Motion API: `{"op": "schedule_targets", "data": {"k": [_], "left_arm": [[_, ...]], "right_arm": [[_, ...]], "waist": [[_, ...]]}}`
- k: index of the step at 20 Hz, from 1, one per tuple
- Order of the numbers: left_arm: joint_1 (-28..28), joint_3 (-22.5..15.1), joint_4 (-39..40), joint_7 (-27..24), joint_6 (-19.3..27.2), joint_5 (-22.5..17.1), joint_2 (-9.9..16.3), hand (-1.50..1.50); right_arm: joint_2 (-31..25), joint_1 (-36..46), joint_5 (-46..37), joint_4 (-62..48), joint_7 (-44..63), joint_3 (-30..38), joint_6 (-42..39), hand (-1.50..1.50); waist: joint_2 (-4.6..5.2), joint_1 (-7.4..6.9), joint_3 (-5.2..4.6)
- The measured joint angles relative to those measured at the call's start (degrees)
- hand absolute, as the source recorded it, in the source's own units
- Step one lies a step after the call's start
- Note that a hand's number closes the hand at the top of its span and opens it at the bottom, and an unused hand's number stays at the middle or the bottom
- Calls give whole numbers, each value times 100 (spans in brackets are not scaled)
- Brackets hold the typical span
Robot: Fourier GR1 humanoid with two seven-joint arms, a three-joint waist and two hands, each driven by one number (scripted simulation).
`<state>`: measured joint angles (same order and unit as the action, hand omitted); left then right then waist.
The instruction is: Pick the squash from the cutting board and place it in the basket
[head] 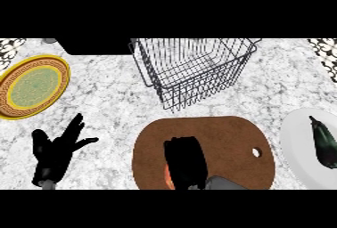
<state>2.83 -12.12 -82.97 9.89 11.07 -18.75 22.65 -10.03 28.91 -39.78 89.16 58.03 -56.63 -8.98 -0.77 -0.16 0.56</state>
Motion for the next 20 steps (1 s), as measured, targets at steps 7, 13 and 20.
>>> {"op": "schedule_targets", "data": {"k": [7,13,20], "left_arm": [[-32,-34,-32,57,-45,23,-43,0],[47,-25,-127,70,-18,49,-38,0],[115,-2,-173,92,14,64,-45,0]], "right_arm": [[781,458,-229,29,-110,-1119,-97,150],[945,334,-95,977,-163,-626,1116,150],[974,881,-156,2155,50,295,2139,150]], "waist": [[13,-92,2],[27,-60,12],[-2,-25,0]]}}
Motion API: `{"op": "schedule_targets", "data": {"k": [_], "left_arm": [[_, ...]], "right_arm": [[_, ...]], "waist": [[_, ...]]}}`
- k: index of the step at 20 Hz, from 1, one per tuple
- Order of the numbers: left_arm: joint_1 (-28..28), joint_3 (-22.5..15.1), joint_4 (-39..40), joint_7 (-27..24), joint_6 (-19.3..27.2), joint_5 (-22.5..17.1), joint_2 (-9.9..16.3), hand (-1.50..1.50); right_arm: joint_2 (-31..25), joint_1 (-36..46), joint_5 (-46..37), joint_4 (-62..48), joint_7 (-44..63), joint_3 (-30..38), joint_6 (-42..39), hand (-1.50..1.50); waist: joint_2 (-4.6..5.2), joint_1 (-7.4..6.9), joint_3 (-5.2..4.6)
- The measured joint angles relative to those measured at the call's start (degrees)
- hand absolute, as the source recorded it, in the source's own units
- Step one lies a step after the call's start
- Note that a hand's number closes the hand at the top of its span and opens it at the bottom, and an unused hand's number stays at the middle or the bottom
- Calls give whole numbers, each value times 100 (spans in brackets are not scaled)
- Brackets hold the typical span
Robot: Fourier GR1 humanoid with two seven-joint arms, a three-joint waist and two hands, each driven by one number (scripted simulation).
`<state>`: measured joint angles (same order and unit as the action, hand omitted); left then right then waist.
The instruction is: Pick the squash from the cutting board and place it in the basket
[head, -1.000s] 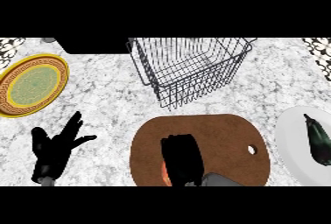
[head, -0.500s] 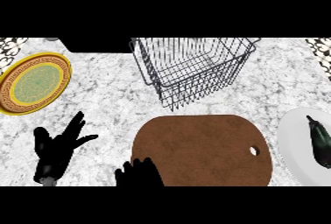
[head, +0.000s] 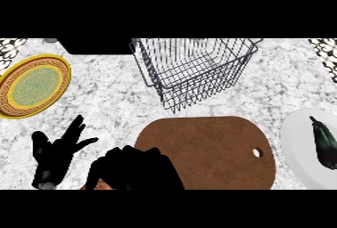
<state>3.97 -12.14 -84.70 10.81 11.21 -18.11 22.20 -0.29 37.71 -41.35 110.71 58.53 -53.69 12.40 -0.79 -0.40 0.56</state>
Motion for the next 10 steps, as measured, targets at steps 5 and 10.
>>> {"op": "schedule_targets", "data": {"k": [5,10], "left_arm": [[45,25,-39,9,-38,-6,18,0],[47,53,-39,46,-4,29,11,0]], "right_arm": [[-15,756,98,191,297,970,-101,150],[-17,1609,331,4,502,2028,-348,150]], "waist": [[-3,18,-14],[2,30,-14]]}}
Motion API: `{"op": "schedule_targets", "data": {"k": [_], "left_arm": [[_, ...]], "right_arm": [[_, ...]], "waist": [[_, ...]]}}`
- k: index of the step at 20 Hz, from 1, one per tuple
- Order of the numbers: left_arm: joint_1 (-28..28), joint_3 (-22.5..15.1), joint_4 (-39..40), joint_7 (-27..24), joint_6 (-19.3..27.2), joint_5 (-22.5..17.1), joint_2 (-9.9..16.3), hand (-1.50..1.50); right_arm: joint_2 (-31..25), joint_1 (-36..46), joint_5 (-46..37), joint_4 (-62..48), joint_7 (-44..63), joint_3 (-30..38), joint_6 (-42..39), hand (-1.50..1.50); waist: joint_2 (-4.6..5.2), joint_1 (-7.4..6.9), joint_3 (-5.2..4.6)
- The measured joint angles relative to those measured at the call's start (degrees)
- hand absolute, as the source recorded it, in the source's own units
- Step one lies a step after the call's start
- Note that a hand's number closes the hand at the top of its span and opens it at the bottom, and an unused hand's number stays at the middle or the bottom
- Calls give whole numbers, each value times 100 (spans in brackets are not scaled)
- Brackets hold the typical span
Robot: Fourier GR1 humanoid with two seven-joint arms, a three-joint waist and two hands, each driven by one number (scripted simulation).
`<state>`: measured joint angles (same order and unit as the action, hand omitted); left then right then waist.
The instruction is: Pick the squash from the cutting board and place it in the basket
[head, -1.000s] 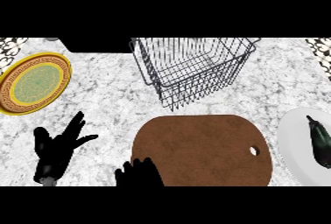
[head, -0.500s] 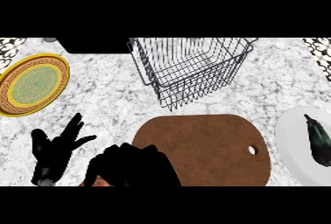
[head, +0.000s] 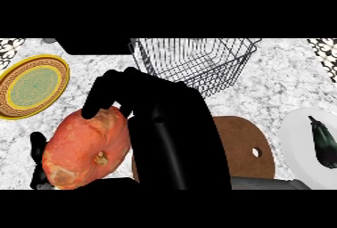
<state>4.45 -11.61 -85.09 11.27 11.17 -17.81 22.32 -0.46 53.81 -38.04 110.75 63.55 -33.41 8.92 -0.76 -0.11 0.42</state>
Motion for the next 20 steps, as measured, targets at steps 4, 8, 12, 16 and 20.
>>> {"op": "schedule_targets", "data": {"k": [4,8,12,16,20], "left_arm": [[35,3,-43,2,-23,17,-4,0],[-11,50,34,-18,-17,59,-21,0],[-42,90,38,20,-115,18,-8,0],[-25,83,-47,123,-122,33,-23,0],[-23,93,-20,31,-119,110,-81,0]], "right_arm": [[-36,462,206,-364,-12,766,-209,150],[-109,912,424,-895,-92,1352,-430,150],[-281,1119,589,-1505,-330,1749,-598,150],[-468,1200,762,-2117,-757,2080,-726,150],[-429,1189,766,-2720,-1208,2240,-601,150]], "waist": [[9,3,5],[22,2,16],[42,-19,6],[56,-44,0],[62,-69,12]]}}
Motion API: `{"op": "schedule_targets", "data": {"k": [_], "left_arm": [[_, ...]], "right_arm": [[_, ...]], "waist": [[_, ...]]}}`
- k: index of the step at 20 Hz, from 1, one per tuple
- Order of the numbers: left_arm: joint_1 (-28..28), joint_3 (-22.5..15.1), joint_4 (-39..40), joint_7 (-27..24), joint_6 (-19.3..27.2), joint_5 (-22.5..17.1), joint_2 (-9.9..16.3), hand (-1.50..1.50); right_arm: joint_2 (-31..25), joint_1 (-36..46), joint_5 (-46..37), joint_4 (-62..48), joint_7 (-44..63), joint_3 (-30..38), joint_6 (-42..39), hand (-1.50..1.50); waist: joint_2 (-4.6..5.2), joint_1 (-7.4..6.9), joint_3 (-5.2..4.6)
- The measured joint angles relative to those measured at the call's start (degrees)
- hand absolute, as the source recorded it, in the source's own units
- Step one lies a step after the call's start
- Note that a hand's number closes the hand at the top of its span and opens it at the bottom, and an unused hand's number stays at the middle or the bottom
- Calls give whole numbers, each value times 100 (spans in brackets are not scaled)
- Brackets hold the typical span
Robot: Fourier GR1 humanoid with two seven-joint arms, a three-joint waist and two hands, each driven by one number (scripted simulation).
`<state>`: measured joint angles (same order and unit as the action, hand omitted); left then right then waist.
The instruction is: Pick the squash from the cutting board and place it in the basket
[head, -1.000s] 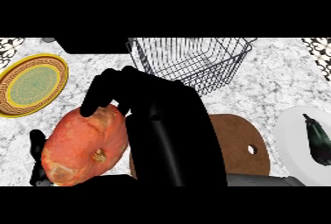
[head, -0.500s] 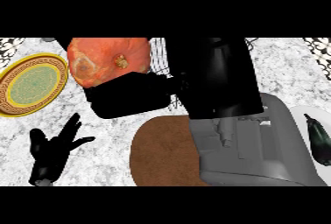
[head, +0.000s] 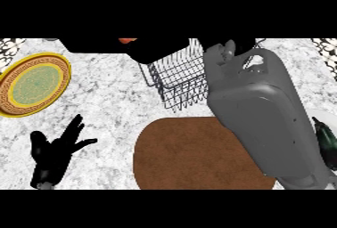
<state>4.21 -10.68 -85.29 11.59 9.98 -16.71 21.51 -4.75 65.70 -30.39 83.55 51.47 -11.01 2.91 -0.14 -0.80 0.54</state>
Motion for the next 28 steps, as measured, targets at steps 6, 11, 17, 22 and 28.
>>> {"op": "schedule_targets", "data": {"k": [6,11,17,22,28], "left_arm": [[-5,10,6,1,28,103,-39,0],[-15,62,25,3,-21,105,-56,0],[-6,109,37,-10,-115,100,-62,0],[33,138,22,-7,-119,114,-84,0],[67,175,27,-105,-203,137,-119,0]], "right_arm": [[197,-210,274,-677,-598,423,348,150],[257,-458,508,-1204,-1348,756,609,150],[154,-653,490,-1851,-2030,902,732,150],[-248,-737,13,-2321,-2217,772,741,-150],[-499,-702,-161,-2695,-2763,736,656,-150]], "waist": [[8,-10,11],[12,-10,12],[9,-5,10],[3,15,14],[-4,9,15]]}}
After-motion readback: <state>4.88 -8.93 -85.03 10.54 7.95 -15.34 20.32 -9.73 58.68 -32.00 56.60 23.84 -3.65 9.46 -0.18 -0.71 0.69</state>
